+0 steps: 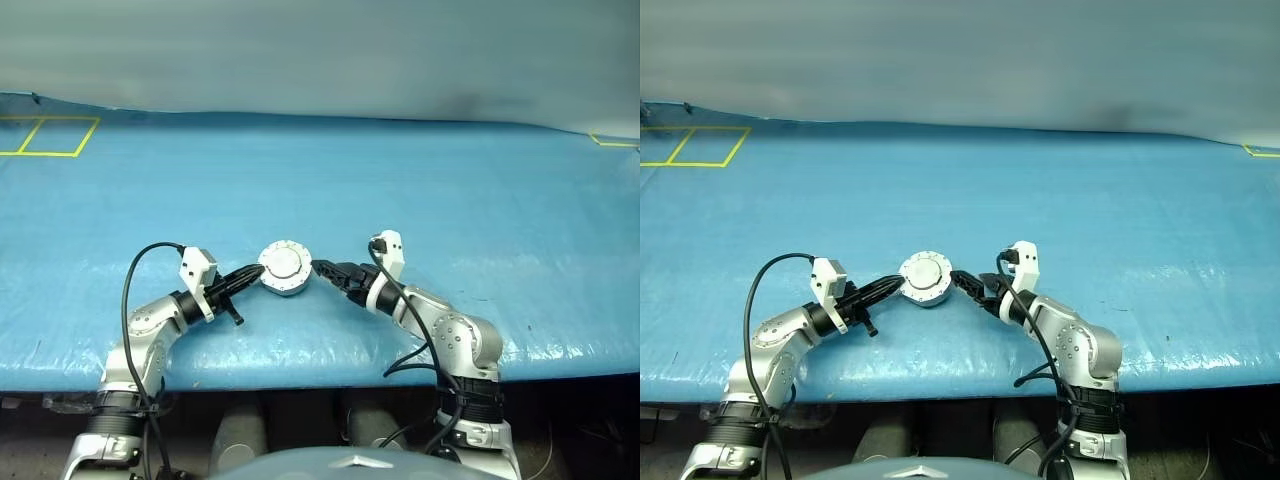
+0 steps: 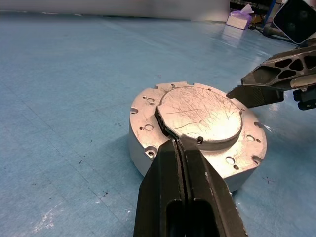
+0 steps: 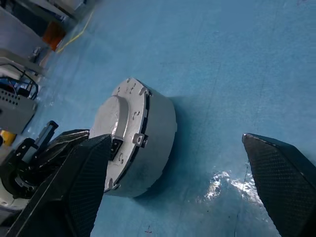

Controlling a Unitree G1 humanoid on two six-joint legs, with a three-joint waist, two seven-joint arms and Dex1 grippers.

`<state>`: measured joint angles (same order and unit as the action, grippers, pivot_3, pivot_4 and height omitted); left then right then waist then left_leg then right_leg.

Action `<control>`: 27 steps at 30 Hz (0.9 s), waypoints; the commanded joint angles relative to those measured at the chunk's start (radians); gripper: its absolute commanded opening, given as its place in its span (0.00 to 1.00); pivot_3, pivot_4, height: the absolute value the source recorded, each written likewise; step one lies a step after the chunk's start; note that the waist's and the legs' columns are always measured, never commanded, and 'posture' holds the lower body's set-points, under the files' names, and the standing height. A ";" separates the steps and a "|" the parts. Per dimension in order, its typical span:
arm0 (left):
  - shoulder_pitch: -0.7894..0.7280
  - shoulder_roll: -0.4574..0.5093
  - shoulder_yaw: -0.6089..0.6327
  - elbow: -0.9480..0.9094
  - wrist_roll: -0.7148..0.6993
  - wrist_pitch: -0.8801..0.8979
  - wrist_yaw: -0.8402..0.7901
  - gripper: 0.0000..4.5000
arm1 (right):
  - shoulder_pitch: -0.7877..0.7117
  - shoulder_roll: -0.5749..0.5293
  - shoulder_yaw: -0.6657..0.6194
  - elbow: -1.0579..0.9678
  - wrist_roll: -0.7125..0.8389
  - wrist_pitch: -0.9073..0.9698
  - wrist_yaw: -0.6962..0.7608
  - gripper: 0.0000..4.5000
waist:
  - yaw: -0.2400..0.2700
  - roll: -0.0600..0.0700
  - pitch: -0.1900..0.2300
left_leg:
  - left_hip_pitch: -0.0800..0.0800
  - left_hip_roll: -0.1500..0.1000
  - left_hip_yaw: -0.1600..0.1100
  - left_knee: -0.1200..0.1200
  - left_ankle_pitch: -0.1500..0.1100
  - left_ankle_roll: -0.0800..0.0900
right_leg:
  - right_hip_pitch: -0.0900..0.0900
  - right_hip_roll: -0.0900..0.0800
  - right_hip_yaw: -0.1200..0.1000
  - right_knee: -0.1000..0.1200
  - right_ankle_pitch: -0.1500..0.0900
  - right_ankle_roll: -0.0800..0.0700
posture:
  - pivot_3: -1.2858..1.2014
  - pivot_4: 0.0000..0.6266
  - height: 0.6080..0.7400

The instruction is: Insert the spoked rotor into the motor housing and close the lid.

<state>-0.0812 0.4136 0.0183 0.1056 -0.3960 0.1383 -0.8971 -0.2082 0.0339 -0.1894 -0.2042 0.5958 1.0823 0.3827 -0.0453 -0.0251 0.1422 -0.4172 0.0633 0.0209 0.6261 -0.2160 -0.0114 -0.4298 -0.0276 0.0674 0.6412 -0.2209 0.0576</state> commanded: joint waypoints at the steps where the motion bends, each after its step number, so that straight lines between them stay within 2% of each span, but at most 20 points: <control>1: 0.018 -0.003 -0.015 -0.018 0.009 0.005 -0.005 0.00 | 0.007 0.018 -0.066 0.009 0.111 0.045 0.002 0.99 | 0.000 0.000 0.000 | 0.000 0.000 0.000 0.000 0.000 0.000 | 0.000 0.000 0.000 0.000 0.000 0.000 | 0.52 0.24 1.00; 6: 0.028 -0.002 -0.013 -0.029 0.009 0.007 0.001 0.00 | 0.016 0.037 -0.114 0.081 0.190 0.078 -0.009 0.99 | 0.000 0.001 0.000 | 0.000 0.000 0.000 0.000 0.000 0.000 | 0.000 0.000 0.000 0.000 0.000 0.000 | 0.52 0.24 1.00; 19: 0.040 -0.001 -0.007 -0.045 0.013 0.011 0.006 0.00 | -0.011 0.066 -0.037 0.203 0.216 0.037 -0.006 0.99 | -0.017 0.001 0.000 | 0.002 0.001 0.000 0.001 0.000 0.000 | 0.002 0.001 0.001 0.001 0.000 0.000 | 0.52 0.24 1.00; 27: 0.044 -0.004 -0.007 -0.043 0.015 0.001 0.013 0.00 | -0.056 0.094 -0.057 0.276 0.257 0.005 -0.023 0.99 | -0.017 0.001 0.000 | 0.002 0.001 -0.001 0.001 0.000 0.000 | 0.002 0.001 0.001 0.001 0.000 0.000 | 0.52 0.24 1.00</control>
<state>-0.0509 0.4144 0.0289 0.0746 -0.3950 0.1373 -0.8852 -0.2635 0.0969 -0.2444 0.0588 0.8331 1.0916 0.3670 -0.0618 -0.0245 0.1425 -0.4156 0.0638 0.0204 0.6271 -0.2160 -0.0113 -0.4277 -0.0261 0.0680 0.6424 -0.2209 0.0580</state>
